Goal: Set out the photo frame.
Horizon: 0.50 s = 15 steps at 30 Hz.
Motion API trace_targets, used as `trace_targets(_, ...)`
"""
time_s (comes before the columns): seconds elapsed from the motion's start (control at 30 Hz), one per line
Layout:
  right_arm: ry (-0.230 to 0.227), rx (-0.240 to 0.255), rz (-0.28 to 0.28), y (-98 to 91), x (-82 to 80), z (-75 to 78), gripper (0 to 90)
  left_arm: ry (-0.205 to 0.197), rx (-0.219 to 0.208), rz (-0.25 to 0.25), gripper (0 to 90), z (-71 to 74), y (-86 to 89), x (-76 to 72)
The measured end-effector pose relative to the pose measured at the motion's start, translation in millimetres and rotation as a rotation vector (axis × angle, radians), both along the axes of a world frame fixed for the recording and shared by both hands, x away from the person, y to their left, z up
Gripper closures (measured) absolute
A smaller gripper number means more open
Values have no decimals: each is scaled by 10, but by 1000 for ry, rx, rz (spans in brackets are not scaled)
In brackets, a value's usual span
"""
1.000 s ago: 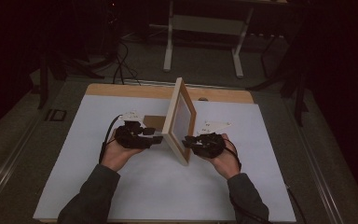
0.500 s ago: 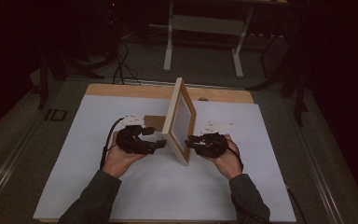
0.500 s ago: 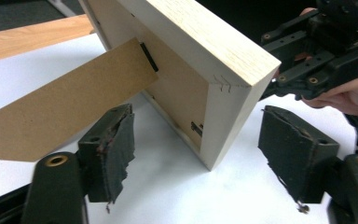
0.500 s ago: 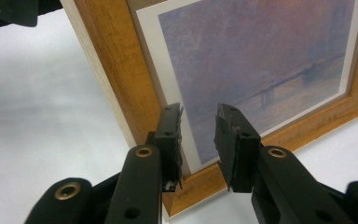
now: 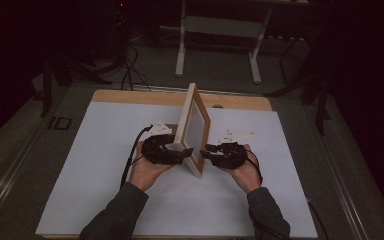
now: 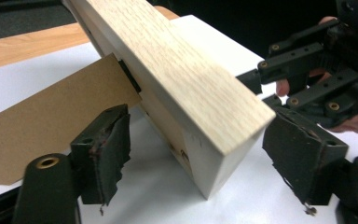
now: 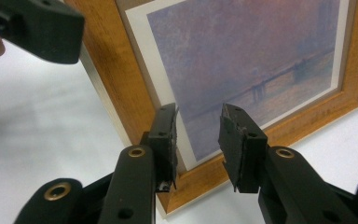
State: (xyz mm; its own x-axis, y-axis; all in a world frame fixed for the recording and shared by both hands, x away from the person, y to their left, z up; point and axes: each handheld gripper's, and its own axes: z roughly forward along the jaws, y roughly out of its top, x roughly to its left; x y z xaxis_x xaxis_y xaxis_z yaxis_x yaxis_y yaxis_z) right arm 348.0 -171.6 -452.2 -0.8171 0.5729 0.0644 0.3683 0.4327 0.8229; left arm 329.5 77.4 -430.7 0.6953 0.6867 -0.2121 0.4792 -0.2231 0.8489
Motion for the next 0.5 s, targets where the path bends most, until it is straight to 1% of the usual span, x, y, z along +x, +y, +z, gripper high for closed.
trace_targets(0.03, 1, 0, 0, -4, 0, -1, 659, -5, 7, 20, 256, 3, -15, 0)
trace_targets(0.07, -1, 2, -2, -10, 0, -2, 654, -4, -6, 21, 277, 5, -22, 4)
trace_targets(0.13, -1, 11, -5, -26, -2, -2, 652, -13, -9, 46, 303, 12, -35, 2)
trace_targets(0.17, -1, 11, -5, -26, -2, -2, 652, -13, -9, 46, 331, 12, -35, 2)
trace_targets(0.2, -2, 17, -7, -43, 0, -4, 652, -13, -30, 46, 356, 18, -45, -1)
trace_targets(0.23, 0, 16, -8, -49, 0, -6, 651, -18, -28, 54, 366, 23, -55, -6)
trace_targets(0.27, 2, 16, -11, -52, -1, -9, 651, -17, -38, 50, 385, 26, -62, -7)
trace_targets(0.3, 2, 18, -12, -53, -1, -13, 651, -18, -39, 54, 400, 30, -71, -9)
trace_targets(0.33, 2, 18, -12, -53, 0, -16, 650, -15, -36, 61, 405, 30, -84, -5)
trace_targets(0.4, 4, 15, -10, -53, -1, -21, 649, 0, -48, 74, 412, 21, -94, 11)
trace_targets(0.43, 4, 15, -10, -53, -1, -21, 649, 0, -48, 74, 427, 21, -94, 11)
trace_targets(0.47, 5, 20, -11, -52, 0, -28, 649, 6, -62, 85, 443, 18, -92, 18)
trace_targets(0.5, 4, 24, -12, -55, 0, -31, 648, 5, -63, 92, 458, 17, -91, 18)
